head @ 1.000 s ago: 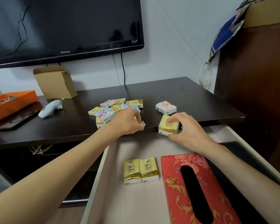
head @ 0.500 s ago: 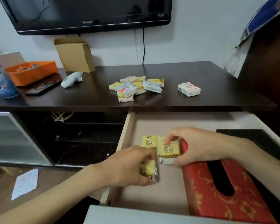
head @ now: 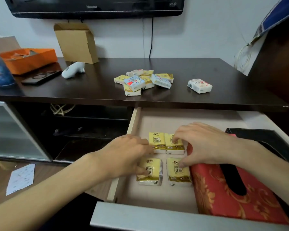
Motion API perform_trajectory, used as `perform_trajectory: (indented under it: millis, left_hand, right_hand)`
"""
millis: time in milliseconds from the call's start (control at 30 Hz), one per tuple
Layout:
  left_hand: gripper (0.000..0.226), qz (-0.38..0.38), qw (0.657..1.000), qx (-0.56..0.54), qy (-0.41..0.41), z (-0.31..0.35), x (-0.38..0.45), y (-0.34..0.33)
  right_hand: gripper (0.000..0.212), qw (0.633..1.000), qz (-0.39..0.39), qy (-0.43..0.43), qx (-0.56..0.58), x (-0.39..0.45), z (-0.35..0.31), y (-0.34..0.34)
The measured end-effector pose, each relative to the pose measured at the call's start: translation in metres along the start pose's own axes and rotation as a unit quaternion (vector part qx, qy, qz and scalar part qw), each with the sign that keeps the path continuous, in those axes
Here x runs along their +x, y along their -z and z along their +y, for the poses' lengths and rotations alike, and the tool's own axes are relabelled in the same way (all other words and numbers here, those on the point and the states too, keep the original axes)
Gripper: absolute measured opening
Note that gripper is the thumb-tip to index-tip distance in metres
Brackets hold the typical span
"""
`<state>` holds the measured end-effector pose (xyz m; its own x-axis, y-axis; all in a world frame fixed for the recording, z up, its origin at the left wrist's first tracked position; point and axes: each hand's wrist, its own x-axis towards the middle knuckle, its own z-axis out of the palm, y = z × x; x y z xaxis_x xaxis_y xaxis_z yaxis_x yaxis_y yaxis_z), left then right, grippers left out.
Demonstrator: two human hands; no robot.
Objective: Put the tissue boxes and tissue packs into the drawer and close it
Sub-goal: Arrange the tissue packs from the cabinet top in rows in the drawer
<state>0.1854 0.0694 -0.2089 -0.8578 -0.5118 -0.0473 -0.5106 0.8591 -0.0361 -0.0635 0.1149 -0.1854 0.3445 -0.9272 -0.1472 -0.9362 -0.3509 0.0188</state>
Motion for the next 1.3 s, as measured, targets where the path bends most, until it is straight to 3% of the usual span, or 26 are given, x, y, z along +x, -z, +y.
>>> perform_trajectory:
  millis: [133,267,433,500,600,700,867,1100,1233,1300]
  left_hand:
    - [0.055,-0.061,0.997,0.045,-0.023,0.01,0.009,-0.005]
    - [0.057,-0.052,0.997,0.048,-0.027,0.015,0.027,-0.009]
    - [0.085,0.049,0.993,0.101,-0.025,0.009,0.039,-0.018]
    - [0.095,0.022,0.997,0.075,-0.008,0.004,0.044,-0.02]
    - [0.089,-0.048,0.998,-0.026,0.022,-0.001,0.051,-0.02]
    - [0.084,-0.047,0.997,-0.052,0.02,0.0,0.052,-0.023]
    - [0.085,-0.028,0.998,-0.054,0.012,-0.002,0.052,-0.028]
    - [0.081,0.085,0.996,-0.023,0.018,-0.003,0.047,-0.018]
    - [0.043,0.208,0.965,-0.126,0.098,-0.022,0.043,0.01]
    - [0.027,0.274,0.939,-0.162,0.13,-0.042,0.047,0.027]
  right_hand:
    - [0.072,0.994,-0.08,-0.037,-0.06,0.015,-0.007,0.004]
    - [0.074,0.983,-0.153,-0.06,-0.079,0.028,-0.016,0.001]
    - [0.076,0.983,-0.143,-0.069,-0.096,0.028,-0.016,-0.006]
    - [0.075,0.984,-0.137,-0.071,-0.094,0.028,-0.017,-0.006]
    - [0.066,0.986,-0.124,-0.072,-0.083,0.028,-0.018,-0.005]
    - [0.053,0.989,-0.099,-0.065,-0.086,0.027,-0.018,-0.005]
    - [0.051,0.991,-0.083,-0.062,-0.079,0.025,-0.019,-0.007]
    - [0.041,0.995,-0.047,-0.078,-0.027,0.019,-0.011,0.0]
    - [0.048,0.988,0.085,-0.117,0.062,0.017,0.01,0.023]
    - [0.035,0.973,0.156,-0.125,0.111,0.025,0.025,0.039]
